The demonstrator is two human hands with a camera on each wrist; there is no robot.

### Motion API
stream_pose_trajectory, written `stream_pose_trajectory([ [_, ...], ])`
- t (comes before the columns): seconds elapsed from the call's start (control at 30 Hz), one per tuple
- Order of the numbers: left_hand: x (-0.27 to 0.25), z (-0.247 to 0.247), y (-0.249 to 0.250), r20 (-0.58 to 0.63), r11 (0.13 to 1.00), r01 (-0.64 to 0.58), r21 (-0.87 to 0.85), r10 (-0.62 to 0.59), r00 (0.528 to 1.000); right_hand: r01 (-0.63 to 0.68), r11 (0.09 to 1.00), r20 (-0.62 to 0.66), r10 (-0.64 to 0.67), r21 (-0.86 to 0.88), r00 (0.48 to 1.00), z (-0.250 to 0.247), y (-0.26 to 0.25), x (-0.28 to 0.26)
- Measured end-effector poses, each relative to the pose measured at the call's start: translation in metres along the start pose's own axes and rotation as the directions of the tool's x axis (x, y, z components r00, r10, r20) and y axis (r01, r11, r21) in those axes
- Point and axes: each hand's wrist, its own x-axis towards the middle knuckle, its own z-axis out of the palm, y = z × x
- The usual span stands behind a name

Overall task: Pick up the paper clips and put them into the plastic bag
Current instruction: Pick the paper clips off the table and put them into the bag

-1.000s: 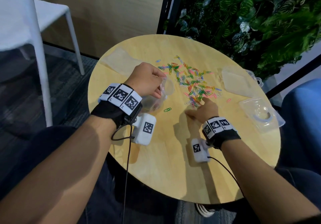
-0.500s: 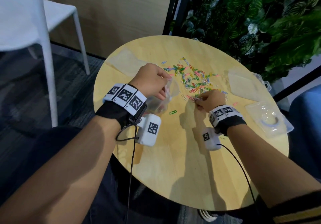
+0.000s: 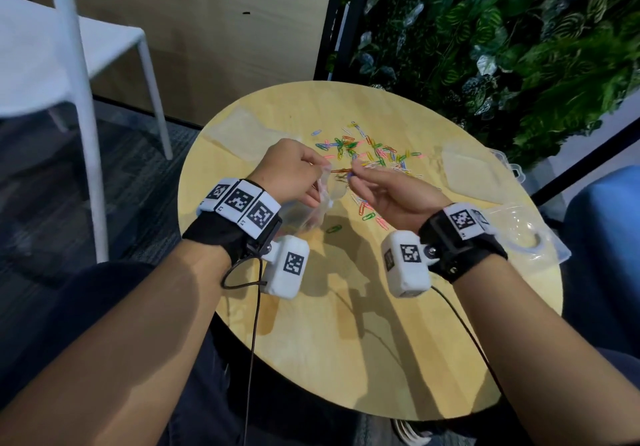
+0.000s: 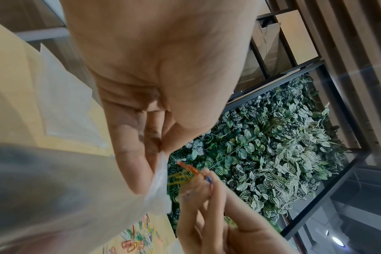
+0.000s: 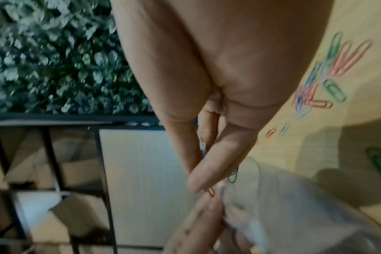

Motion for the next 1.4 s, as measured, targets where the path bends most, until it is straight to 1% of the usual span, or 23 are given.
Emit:
stream_pose_trajectory([
  [0.1,0.000,-0.001,-0.001,-0.010,1.000,0.000,-0.010,0.000,1.000,0.014,0.981,-0.006,-0.015,-0.195,1.000,0.018,0.008,0.003],
  [0.23,-0.002,-0.003,0.001,-0.006,1.000,-0.007,-0.002,0.007,1.000,0.025,0.940,-0.108,-0.065,-0.339,0.992,0.023,0.013,0.010],
  [0.37,-0.004,-0.004,0.002,-0.004,1.000,-0.013,0.019,0.013,1.000,0.038,0.840,-0.150,-0.141,-0.540,0.979,0.025,0.015,0.013],
  [0.43,-0.004,-0.003,0.002,0.001,1.000,-0.015,0.015,0.015,1.000,0.081,0.682,-0.140,-0.262,-0.727,0.955,0.023,0.016,0.014],
  [0.5,-0.005,-0.003,0.002,-0.009,1.000,-0.012,0.003,0.012,1.000,0.102,0.375,-0.045,-0.364,-0.922,0.930,0.027,0.015,0.011],
  [0.53,-0.005,-0.003,0.003,-0.021,1.000,-0.013,0.000,0.013,1.000,0.109,0.230,0.016,-0.373,-0.967,0.928,0.029,0.014,0.008],
  [0.57,-0.005,-0.003,0.003,-0.034,1.000,-0.013,-0.003,0.013,0.999,0.116,0.140,0.060,-0.355,-0.983,0.933,0.032,0.013,0.007],
  [0.6,-0.005,-0.003,0.003,-0.047,1.000,-0.013,-0.008,0.012,0.999,0.127,0.103,0.087,-0.329,-0.986,0.941,0.034,0.012,0.005],
  [0.67,-0.005,-0.004,0.004,-0.070,1.000,-0.006,-0.020,0.005,0.998,0.172,0.095,0.129,-0.345,-0.981,0.930,0.036,0.010,0.001],
  [0.73,-0.005,-0.006,0.004,-0.104,1.000,0.007,-0.021,-0.009,0.995,0.240,0.049,0.189,-0.472,-0.970,0.861,0.036,0.008,-0.003],
  [0.8,-0.005,-0.008,0.004,-0.140,0.999,0.018,-0.031,-0.022,0.990,0.283,-0.009,0.224,-0.634,-0.959,0.740,0.028,0.006,-0.004],
  [0.83,-0.005,-0.010,0.004,-0.157,0.999,0.021,-0.038,-0.027,0.987,0.280,-0.016,0.214,-0.685,-0.960,0.696,0.021,0.006,-0.004],
  [0.87,-0.005,-0.012,0.004,-0.173,0.999,0.023,-0.044,-0.030,0.984,0.259,-0.022,0.199,-0.703,-0.966,0.683,0.013,0.007,-0.004],
  [0.9,-0.005,-0.014,0.004,-0.188,0.999,0.024,-0.048,-0.033,0.982,0.224,-0.056,0.201,-0.684,-0.973,0.702,0.004,0.011,-0.004],
  [0.93,-0.006,-0.016,0.004,-0.201,0.998,0.023,-0.051,-0.033,0.979,0.199,-0.139,0.242,-0.626,-0.970,0.741,-0.003,0.019,-0.005],
  [0.97,-0.007,-0.018,0.005,-0.211,0.998,0.021,-0.054,-0.032,0.977,0.220,-0.270,0.336,-0.530,-0.937,0.779,-0.007,0.032,-0.007],
  [1.0,-0.007,-0.019,0.005,-0.218,0.998,0.017,-0.058,-0.029,0.976,0.296,-0.404,0.457,-0.393,-0.865,0.798,-0.012,0.047,-0.009],
  [1.03,-0.007,-0.020,0.005,-0.220,0.998,0.015,-0.063,-0.028,0.975,0.385,-0.496,0.543,-0.226,-0.779,0.808,-0.017,0.064,-0.011],
  [1.07,-0.007,-0.020,0.005,-0.223,0.998,0.014,-0.067,-0.028,0.974,0.441,-0.545,0.553,-0.051,-0.713,0.831,-0.022,0.078,-0.012],
  [1.1,-0.007,-0.020,0.005,-0.223,0.998,0.014,-0.068,-0.029,0.974,0.433,-0.586,0.485,0.077,-0.684,0.871,-0.028,0.088,-0.013],
  [1.13,-0.007,-0.020,0.004,-0.221,0.998,0.014,-0.067,-0.029,0.975,0.394,-0.626,0.405,0.134,-0.672,0.904,-0.038,0.094,-0.011],
  [1.27,-0.006,-0.020,0.002,-0.210,0.998,0.017,-0.055,-0.028,0.977,0.211,-0.719,0.290,0.013,-0.662,0.957,-0.074,0.081,0.004],
  [1.4,-0.003,-0.018,0.001,-0.196,0.999,0.022,-0.044,-0.030,0.980,0.122,-0.743,0.201,-0.018,-0.658,0.979,-0.101,0.060,0.025],
])
